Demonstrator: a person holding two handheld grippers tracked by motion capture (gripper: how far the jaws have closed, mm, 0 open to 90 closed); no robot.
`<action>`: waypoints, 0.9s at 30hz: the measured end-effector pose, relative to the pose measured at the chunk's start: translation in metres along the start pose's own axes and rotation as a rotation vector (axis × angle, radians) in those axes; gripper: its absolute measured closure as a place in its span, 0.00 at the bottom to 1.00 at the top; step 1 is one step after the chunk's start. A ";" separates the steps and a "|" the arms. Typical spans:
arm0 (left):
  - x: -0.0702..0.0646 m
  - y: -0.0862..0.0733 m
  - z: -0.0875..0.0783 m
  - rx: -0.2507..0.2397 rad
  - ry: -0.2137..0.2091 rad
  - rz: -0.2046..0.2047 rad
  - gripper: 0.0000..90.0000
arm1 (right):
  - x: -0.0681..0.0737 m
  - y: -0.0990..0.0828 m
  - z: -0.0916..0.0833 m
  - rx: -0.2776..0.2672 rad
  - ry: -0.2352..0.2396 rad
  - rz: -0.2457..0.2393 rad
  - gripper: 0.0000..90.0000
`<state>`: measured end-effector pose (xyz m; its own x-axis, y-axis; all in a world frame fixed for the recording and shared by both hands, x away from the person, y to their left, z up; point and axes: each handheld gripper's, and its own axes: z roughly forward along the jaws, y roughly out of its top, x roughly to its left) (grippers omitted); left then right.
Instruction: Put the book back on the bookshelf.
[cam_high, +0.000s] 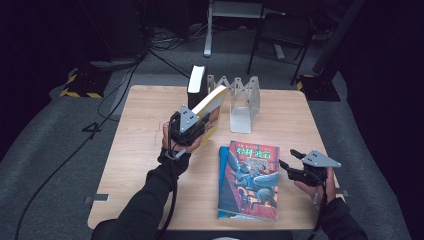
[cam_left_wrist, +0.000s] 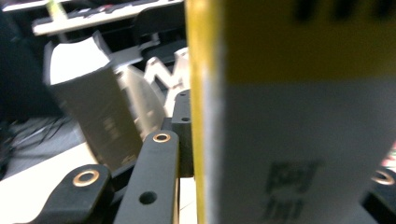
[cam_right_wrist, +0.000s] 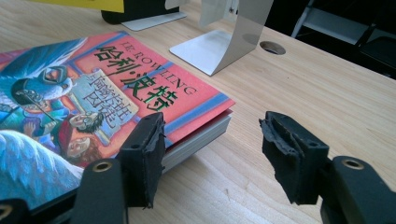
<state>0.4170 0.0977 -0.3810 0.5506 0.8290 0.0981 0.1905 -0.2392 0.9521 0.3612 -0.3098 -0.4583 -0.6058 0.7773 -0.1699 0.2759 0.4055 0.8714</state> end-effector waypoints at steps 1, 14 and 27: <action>0.002 -0.002 0.002 0.006 0.018 -0.003 0.83 | 0.000 0.000 0.000 0.002 0.003 -0.002 0.45; 0.007 -0.013 0.029 0.047 0.145 -0.101 0.83 | 0.002 -0.001 0.001 0.010 0.010 -0.014 0.45; -0.001 -0.009 0.051 0.069 0.268 -0.098 0.82 | 0.002 -0.001 0.001 0.008 0.015 -0.014 0.45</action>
<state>0.4566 0.0731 -0.4042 0.2947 0.9515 0.0883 0.2919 -0.1776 0.9398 0.3607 -0.3081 -0.4599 -0.6210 0.7641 -0.1747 0.2734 0.4200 0.8654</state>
